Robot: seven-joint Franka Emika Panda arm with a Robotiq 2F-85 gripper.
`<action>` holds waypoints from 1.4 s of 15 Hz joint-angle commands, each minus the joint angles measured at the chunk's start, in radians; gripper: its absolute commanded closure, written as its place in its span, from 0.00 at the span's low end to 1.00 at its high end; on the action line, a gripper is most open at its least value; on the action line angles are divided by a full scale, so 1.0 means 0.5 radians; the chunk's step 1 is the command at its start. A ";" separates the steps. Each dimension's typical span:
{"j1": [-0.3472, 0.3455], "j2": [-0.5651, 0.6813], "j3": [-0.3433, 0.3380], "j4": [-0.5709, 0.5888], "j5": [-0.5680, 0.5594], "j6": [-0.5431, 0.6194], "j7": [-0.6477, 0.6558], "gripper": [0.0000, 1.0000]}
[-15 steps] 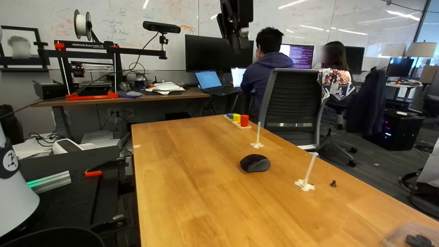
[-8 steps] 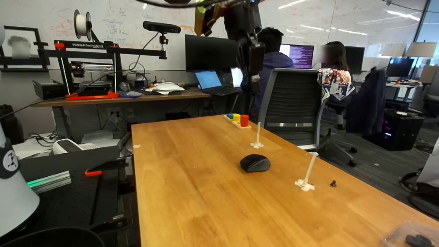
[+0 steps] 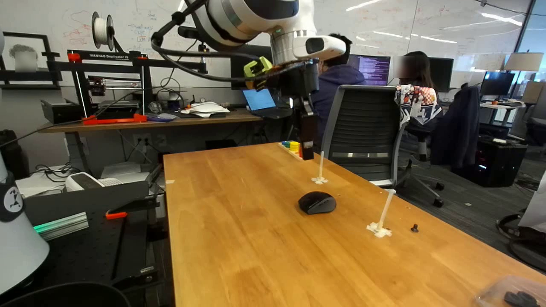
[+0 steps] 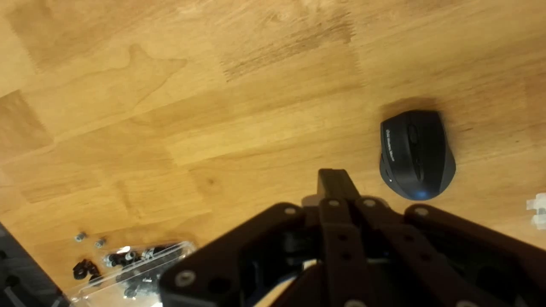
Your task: Left click the mouse
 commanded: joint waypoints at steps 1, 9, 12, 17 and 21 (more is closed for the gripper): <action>0.130 0.163 -0.076 0.064 -0.097 0.053 0.165 1.00; 0.333 0.434 -0.200 0.221 -0.126 0.055 0.250 1.00; 0.387 0.523 -0.249 0.279 -0.120 0.051 0.244 1.00; 0.448 0.669 -0.323 0.383 -0.096 0.058 0.231 1.00; 0.492 0.773 -0.360 0.460 -0.077 0.067 0.209 1.00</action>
